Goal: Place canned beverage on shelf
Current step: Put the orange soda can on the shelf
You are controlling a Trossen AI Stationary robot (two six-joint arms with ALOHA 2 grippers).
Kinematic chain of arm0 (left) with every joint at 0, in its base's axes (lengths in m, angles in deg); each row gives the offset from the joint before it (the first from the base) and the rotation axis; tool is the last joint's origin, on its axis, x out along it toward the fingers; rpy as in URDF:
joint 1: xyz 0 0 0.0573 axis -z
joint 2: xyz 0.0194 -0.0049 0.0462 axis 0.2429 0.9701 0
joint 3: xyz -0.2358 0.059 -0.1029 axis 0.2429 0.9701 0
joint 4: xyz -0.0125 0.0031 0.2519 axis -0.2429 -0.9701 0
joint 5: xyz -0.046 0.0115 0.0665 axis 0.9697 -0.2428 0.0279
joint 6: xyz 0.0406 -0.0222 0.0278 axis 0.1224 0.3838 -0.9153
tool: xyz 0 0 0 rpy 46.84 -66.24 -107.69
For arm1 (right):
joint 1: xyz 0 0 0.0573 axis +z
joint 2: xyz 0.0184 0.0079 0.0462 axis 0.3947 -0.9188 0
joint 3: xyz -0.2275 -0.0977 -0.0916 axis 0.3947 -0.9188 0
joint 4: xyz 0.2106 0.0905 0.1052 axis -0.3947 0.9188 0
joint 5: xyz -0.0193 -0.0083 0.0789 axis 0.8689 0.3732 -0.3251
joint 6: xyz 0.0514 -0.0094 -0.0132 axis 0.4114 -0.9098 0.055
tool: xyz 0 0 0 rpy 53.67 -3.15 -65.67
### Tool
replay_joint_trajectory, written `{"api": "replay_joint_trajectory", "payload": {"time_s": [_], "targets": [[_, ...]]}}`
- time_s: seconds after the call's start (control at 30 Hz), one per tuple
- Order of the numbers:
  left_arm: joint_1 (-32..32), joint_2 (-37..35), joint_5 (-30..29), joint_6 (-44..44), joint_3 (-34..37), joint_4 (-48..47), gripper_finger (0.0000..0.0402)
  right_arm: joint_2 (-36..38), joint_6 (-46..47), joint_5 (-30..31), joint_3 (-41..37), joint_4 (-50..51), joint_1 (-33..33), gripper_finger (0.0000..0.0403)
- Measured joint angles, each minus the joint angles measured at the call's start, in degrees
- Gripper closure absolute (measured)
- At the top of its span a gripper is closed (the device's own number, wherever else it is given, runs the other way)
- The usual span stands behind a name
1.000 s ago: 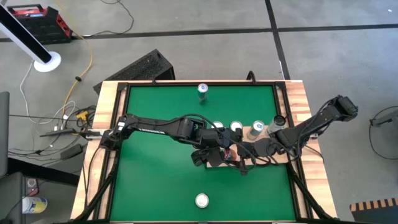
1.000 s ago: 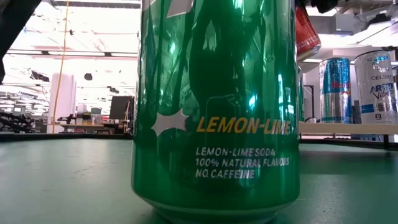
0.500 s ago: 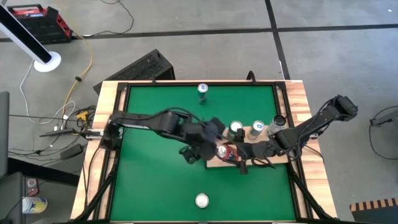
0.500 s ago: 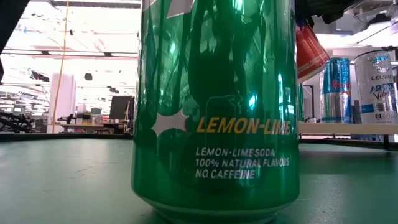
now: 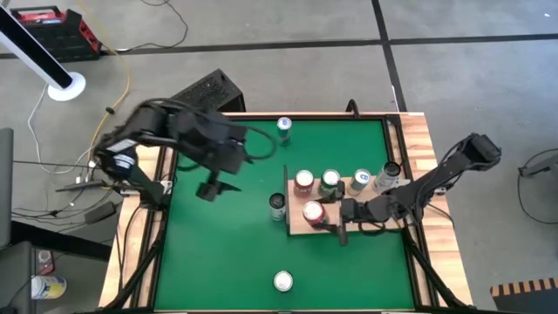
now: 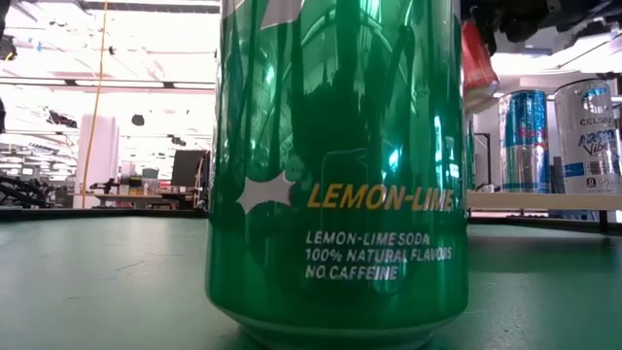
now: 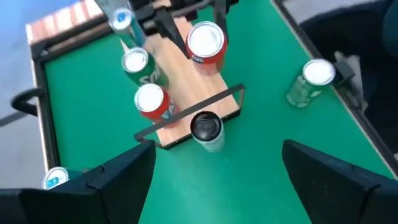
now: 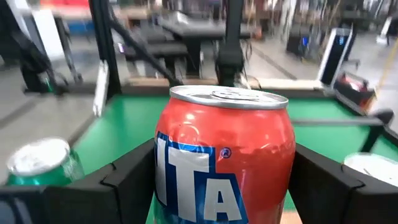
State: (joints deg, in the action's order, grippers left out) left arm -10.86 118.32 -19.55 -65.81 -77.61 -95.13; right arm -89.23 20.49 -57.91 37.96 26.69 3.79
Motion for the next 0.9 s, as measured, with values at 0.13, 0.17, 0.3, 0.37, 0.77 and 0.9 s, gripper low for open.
{"api": "replay_joint_trajectory", "payload": {"time_s": [0.13,0.17,0.3,0.37,0.77,0.9], "targets": [[-0.1,-6.5,-0.5,1.2,6.9,5.6,0.0067,-4.2,-2.3,-0.1,-4.2,-13.6,0.6,0.008],[-0.1,-8.3,-1.0,1.8,9.7,7.8,0.0067,-5.4,-3.3,0.0,-5.1,-16.2,1.0,0.008],[-0.1,-16.1,-3.1,3.6,23.7,17.3,0.0067,-11.0,-4.5,0.0,-6.0,-25.8,1.3,0.008],[-0.1,-19.8,-4.2,4.3,31.3,23.3,0.0067,-13.9,-4.9,0.9,-5.9,-27.3,1.2,0.008],[-0.1,-28.9,-6.4,3.5,50.1,41.4,0.0067,-21.6,-4.4,7.5,-4.6,-32.3,-1.5,0.0078],[-0.1,-28.9,-6.3,3.5,50.1,42.3,0.0067,-22.4,-3.2,7.4,-4.7,-31.1,-2.3,0.0078]]}}
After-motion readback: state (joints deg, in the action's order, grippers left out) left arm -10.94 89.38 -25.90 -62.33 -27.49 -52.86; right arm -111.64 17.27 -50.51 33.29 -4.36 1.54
